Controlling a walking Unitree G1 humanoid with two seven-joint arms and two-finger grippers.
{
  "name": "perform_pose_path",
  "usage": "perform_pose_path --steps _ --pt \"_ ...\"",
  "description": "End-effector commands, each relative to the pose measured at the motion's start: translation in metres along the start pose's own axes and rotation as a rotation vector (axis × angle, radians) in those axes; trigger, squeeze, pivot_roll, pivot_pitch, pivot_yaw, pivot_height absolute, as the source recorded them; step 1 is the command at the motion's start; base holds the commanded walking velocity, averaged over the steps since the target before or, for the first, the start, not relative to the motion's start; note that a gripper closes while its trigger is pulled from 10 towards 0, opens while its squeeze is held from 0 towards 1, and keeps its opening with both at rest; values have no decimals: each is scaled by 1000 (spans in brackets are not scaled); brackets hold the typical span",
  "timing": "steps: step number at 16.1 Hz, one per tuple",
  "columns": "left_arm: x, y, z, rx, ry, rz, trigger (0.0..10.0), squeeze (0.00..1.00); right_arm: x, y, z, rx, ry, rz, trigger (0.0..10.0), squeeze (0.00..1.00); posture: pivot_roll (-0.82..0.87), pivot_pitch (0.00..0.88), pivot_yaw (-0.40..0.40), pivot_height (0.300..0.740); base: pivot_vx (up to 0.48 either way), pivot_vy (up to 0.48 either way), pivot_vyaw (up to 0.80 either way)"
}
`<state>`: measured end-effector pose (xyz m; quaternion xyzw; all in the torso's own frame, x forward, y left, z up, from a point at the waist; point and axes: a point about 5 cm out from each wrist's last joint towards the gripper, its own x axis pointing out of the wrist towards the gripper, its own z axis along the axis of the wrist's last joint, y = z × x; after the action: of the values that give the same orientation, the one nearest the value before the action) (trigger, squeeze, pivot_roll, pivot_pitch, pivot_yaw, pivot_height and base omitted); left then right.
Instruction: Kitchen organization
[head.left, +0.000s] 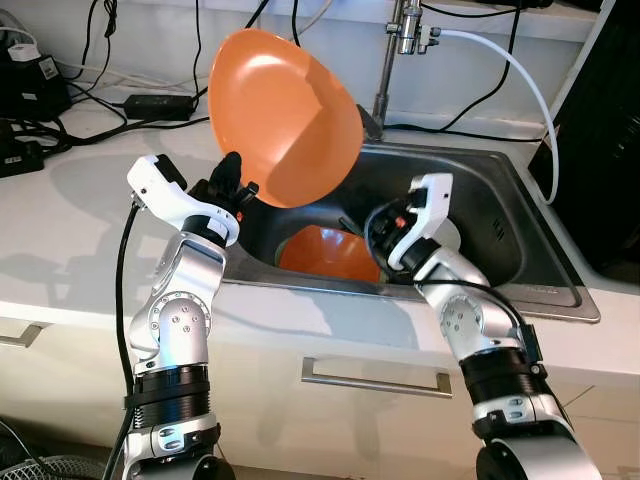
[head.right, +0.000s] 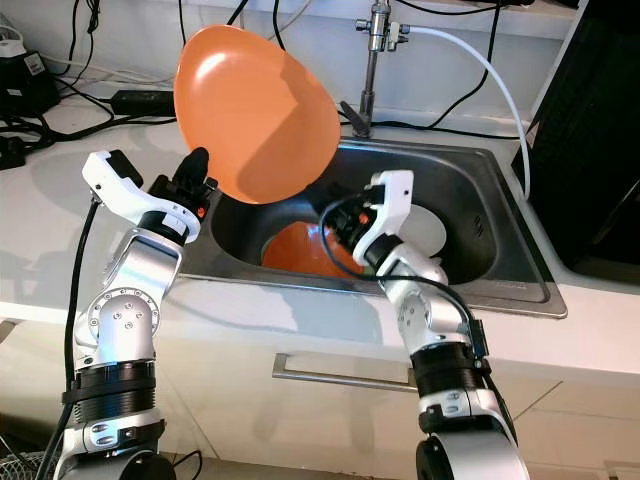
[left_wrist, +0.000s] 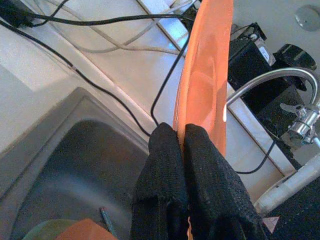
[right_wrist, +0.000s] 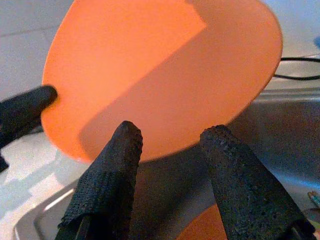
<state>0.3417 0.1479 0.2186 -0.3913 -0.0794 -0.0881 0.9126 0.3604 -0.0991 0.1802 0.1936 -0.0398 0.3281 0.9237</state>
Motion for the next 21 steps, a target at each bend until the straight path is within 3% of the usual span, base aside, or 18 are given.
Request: perform_pose_path --steps 1,4,11,21 --pt "-1 -10 0 -17 2 -65 10000 0 2 -4 2 46 -15 -36 10000 0 106 0 12 740 0 0 0" --pt "-3 -10 -1 -37 2 -72 10000 0 2 -13 3 153 -35 -121 10000 0 106 0 15 740 0 0 0" --pt "-8 -12 -5 -100 13 -124 10000 0 3 -18 1 286 -51 -161 10000 0 108 0 18 740 0 0 0" --pt "-9 -16 -10 -109 45 -153 10000 0 5 -17 1 345 -57 -147 10000 0 115 0 12 740 0 0 0"
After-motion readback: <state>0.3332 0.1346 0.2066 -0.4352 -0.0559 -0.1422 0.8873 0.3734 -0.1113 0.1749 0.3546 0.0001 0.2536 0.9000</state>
